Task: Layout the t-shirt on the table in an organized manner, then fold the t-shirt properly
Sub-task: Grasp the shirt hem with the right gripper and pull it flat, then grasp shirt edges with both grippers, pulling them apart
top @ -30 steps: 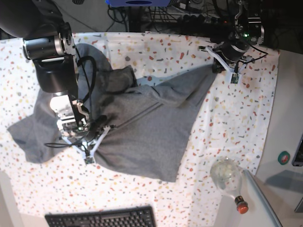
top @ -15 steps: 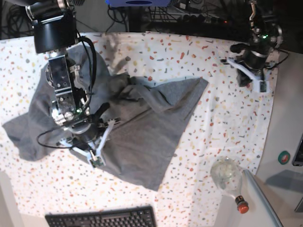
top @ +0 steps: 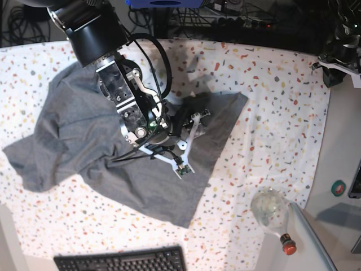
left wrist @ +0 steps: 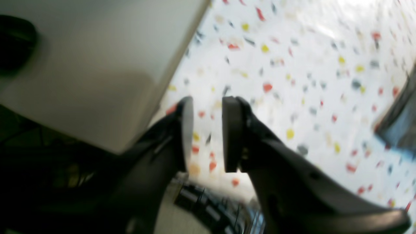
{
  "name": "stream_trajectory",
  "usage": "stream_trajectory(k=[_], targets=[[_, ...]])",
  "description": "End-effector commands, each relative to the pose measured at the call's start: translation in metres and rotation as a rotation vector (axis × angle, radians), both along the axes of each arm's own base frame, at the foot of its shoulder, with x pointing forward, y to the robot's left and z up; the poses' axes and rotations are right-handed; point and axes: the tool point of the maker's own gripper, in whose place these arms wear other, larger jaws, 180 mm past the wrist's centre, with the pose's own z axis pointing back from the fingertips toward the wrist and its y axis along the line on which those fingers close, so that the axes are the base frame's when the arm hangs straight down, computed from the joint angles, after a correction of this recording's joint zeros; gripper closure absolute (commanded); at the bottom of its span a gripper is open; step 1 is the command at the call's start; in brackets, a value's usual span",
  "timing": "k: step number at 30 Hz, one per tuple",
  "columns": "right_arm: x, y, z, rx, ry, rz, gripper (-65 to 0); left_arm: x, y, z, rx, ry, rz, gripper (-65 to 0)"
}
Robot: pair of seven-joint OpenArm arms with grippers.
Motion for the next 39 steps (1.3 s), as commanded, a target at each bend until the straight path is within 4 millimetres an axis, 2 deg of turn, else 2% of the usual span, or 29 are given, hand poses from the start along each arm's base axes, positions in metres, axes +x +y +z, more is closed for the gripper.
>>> stream_trajectory(k=[1, 4, 10, 12, 14, 16, 19, 21, 24, 26, 28, 30, 33, 37, 39], targets=[[0.016, 0.017, 0.021, 0.059, -0.048, 0.012, -37.2, 0.003, 0.007, 0.010, 0.026, -0.025, -0.002, -17.3], [0.018, 0.015, 0.009, 0.053, -0.004, 0.005, -37.2, 0.003, 0.006, 0.010, 0.023, -0.024, -0.004, -17.3], [0.004, 0.022, -0.003, 0.102, 0.083, 0.001, -35.9, 0.004, 0.006, 0.010, 0.023, -0.027, -0.004, -16.9], [-0.004, 0.023, -0.013, 0.112, 0.131, -0.003, -27.3, 0.005, 0.006, 0.011, 0.024, -0.030, -0.004, -16.9], [-0.010, 0.026, -0.016, 0.139, 0.159, -0.006, -13.5, 0.006, 0.007, 0.011, 0.026, -0.032, -0.005, -16.8], [-0.015, 0.035, -0.007, 0.197, 0.164, -0.007, 0.0, 0.008, 0.007, 0.012, 0.027, -0.035, -0.006, -16.6], [-0.018, 0.032, 0.015, 0.260, 0.110, -0.007, 0.0, 0.008, 0.008, 0.013, 0.029, -0.035, -0.005, -16.5], [-0.027, 0.030, 0.030, 0.294, 0.075, 0.002, 0.0, 0.008, 0.008, 0.014, 0.031, -0.037, -0.006, -16.5], [-0.058, 0.035, 0.039, 0.290, 0.040, 0.094, 0.0, 0.009, 0.013, 0.016, 0.042, -0.035, -0.009, -16.5], [-0.082, 0.042, 0.037, 0.273, 0.046, 0.173, 0.0, 0.008, 0.014, 0.012, 0.035, -0.025, -0.005, -16.5], [-0.106, 0.046, 0.028, 0.253, 0.073, 0.231, 0.0, 0.017, 0.014, 0.012, 0.028, -0.042, 0.000, -16.5], [-0.121, 0.046, 0.019, 0.230, 0.092, 0.266, 0.0, 0.020, 0.013, 0.010, 0.021, -0.045, 0.001, -16.5], [-0.128, 0.037, 0.007, 0.195, 0.123, 0.273, 0.0, 0.025, 0.008, 0.009, 0.011, -0.053, -0.009, -16.5], [-0.132, 0.025, -0.013, 0.137, 0.181, 0.273, 0.0, 0.050, -0.026, 0.001, -0.027, -0.056, -0.107, -16.3], [-0.137, 0.019, -0.015, 0.095, 0.221, 0.294, -0.5, 0.069, -0.048, -0.001, -0.053, -0.074, -0.163, -16.1]])
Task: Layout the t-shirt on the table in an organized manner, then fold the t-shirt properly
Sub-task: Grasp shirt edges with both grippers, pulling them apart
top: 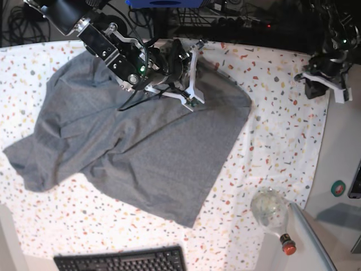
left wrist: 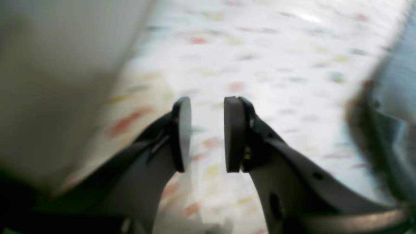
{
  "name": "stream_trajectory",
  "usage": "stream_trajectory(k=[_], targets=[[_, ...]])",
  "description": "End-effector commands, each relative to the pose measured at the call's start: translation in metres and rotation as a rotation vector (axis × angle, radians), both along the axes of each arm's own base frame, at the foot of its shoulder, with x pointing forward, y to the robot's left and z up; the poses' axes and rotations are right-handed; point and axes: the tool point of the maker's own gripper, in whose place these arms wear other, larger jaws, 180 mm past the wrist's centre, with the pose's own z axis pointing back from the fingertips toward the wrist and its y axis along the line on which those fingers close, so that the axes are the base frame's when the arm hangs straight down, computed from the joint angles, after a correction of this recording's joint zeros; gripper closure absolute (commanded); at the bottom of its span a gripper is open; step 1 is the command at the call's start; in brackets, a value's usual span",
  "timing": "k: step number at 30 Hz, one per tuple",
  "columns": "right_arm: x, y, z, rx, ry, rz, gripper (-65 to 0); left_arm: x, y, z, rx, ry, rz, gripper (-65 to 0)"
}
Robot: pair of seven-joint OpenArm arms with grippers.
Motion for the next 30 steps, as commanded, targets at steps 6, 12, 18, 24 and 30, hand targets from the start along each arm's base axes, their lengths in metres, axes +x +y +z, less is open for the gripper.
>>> stream_trajectory(k=[6, 12, 18, 24, 30], targets=[[0.022, -0.006, 0.050, 0.077, -0.144, 0.004, -15.9, 0.070, -0.052, 0.035, -0.032, -0.164, -0.141, -16.0], [0.086, -0.133, 0.056, -0.028, -0.238, -0.427, -12.8, 0.125, -0.144, 0.042, -0.144, -0.230, -0.316, -3.0], [0.087, -0.267, 0.022, -0.191, -0.274, -0.741, 0.0, 0.147, -0.239, 0.021, -0.214, -0.159, -0.504, 0.0], [0.070, -0.312, -0.031, -0.306, -0.127, -0.839, 0.0, 0.149, -0.253, -0.030, -0.172, 0.014, -0.491, 0.0], [0.098, -0.354, -0.056, -0.363, -0.113, -0.939, 0.0, 0.172, -0.235, -0.049, -0.150, 0.059, -0.435, 0.0]])
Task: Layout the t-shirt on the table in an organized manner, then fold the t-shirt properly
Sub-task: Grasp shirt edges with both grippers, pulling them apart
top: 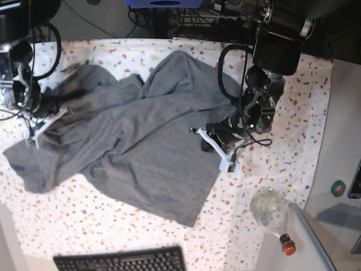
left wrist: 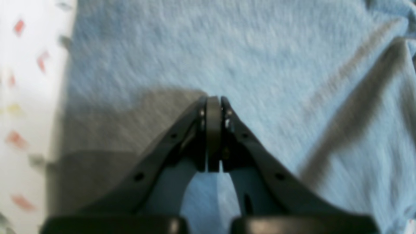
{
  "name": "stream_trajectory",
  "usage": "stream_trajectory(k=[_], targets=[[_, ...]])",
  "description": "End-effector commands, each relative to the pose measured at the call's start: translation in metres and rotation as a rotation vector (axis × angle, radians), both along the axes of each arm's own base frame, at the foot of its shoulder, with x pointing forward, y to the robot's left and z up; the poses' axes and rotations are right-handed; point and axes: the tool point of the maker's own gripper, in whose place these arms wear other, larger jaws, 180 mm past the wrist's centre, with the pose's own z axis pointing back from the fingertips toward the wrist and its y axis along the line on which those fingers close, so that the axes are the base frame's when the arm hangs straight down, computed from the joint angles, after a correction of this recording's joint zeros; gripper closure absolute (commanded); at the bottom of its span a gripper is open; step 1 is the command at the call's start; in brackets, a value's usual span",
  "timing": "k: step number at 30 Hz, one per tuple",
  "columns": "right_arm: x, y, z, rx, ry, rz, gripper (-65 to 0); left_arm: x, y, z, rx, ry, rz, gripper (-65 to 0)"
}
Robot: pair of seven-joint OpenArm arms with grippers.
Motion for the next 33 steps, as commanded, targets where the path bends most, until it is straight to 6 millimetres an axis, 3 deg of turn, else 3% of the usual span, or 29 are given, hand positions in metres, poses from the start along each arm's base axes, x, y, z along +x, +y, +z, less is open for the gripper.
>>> stream_trajectory(k=[1, 3, 11, 14, 16, 18, 20, 22, 26, 30, 33], targets=[[-0.006, -0.026, -0.008, -0.057, 0.060, -0.038, 0.0, 0.016, -0.003, 0.011, -0.020, -0.050, 0.011, 0.0], [0.015, -0.044, -0.008, -0.090, 0.049, -0.052, 0.0, 0.030, 0.003, 0.010, -0.015, -0.080, 0.038, 0.0], [0.096, -0.063, 0.007, -0.219, -0.105, 0.085, 0.0, 0.083, -0.016, 0.023, 0.026, -0.212, 0.028, 0.0], [0.112, -0.064, 0.020, -0.240, -0.155, 0.097, 0.0, 0.105, -0.026, 0.039, 0.009, -0.257, 0.047, 0.0], [0.129, -0.062, 0.039, -0.252, -0.219, 0.113, 0.0, 0.120, -0.036, 0.060, -0.012, -0.300, 0.036, 0.0], [0.128, -0.069, 0.057, -0.285, -0.244, 0.140, 0.0, 0.126, -0.053, 0.082, -0.039, -0.325, -0.008, 0.0], [0.126, -0.064, 0.077, -0.285, -0.282, 0.145, 0.0, 0.114, -0.069, 0.086, -0.056, -0.299, -0.062, 0.0], [0.114, -0.065, 0.098, -0.283, -0.312, 0.120, 0.0, 0.099, -0.071, 0.097, -0.064, -0.286, -0.096, 0.0], [0.089, -0.054, 0.123, -0.260, -0.353, 0.079, 0.0, 0.039, -0.090, 0.087, -0.072, -0.163, -0.135, 0.0], [0.067, -0.048, 0.117, -0.256, -0.300, 0.089, 0.0, -0.011, -0.099, 0.068, -0.061, 0.004, -0.131, 0.0], [0.055, -0.043, 0.104, -0.247, -0.260, 0.102, 0.0, -0.042, -0.110, 0.072, -0.093, 0.070, -0.140, 0.0]])
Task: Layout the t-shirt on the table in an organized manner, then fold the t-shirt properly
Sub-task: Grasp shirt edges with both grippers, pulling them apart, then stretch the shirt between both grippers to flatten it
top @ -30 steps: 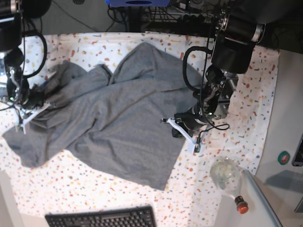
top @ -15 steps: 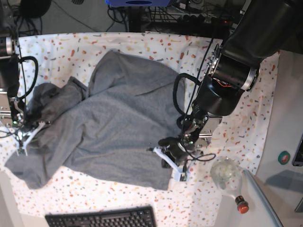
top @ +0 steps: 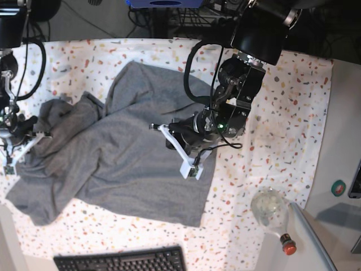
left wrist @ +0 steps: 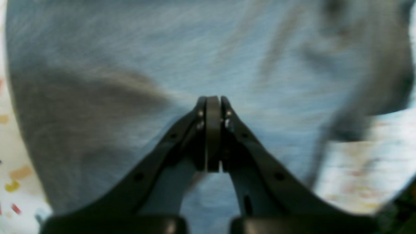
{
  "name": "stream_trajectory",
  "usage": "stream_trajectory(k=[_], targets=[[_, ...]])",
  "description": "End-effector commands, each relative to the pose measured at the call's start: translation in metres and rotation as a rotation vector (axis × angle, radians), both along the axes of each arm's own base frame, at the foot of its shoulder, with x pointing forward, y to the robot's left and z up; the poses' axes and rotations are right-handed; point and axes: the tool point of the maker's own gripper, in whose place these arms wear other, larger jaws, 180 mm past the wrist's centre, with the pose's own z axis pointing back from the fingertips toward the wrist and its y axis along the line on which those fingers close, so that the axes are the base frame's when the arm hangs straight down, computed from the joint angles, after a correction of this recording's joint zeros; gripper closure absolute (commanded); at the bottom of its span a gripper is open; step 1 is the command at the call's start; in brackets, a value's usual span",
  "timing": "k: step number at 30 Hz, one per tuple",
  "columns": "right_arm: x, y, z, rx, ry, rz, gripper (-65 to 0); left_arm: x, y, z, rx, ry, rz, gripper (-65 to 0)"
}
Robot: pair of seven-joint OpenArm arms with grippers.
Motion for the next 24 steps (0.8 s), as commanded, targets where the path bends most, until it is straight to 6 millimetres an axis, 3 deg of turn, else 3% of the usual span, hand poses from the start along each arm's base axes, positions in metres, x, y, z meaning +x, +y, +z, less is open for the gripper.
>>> stream_trajectory(k=[1, 2, 3, 6, 9, 20, 24], targets=[[0.006, 0.000, 0.009, -0.006, -0.034, 0.004, 0.0, 0.000, -0.008, 0.013, -0.027, -0.021, -0.001, 0.0], [0.005, 0.002, 0.007, 0.001, -0.030, 0.001, 0.0, -0.004, -0.006, 0.015, -0.036, -0.012, 0.020, 0.0], [0.002, 0.004, 0.004, 0.006, -0.024, 0.001, 0.0, -0.006, -0.005, 0.017, -0.044, -0.001, 0.040, -5.1], [-0.002, 0.007, -0.001, 0.008, -0.009, 0.009, 0.0, -0.015, -0.010, 0.012, -0.067, 0.094, 0.065, -29.8], [-0.004, 0.015, -0.006, 0.024, -0.003, 0.014, 0.0, -0.021, -0.014, 0.002, -0.065, 0.190, 0.050, -39.8], [-0.010, 0.015, -0.010, 0.028, 0.010, 0.010, 0.0, -0.032, -0.018, -0.046, -0.010, 0.353, -0.030, -40.3], [-0.010, 0.015, -0.010, 0.028, 0.009, 0.008, 0.0, -0.034, -0.016, -0.049, -0.003, 0.362, -0.030, -40.3]])
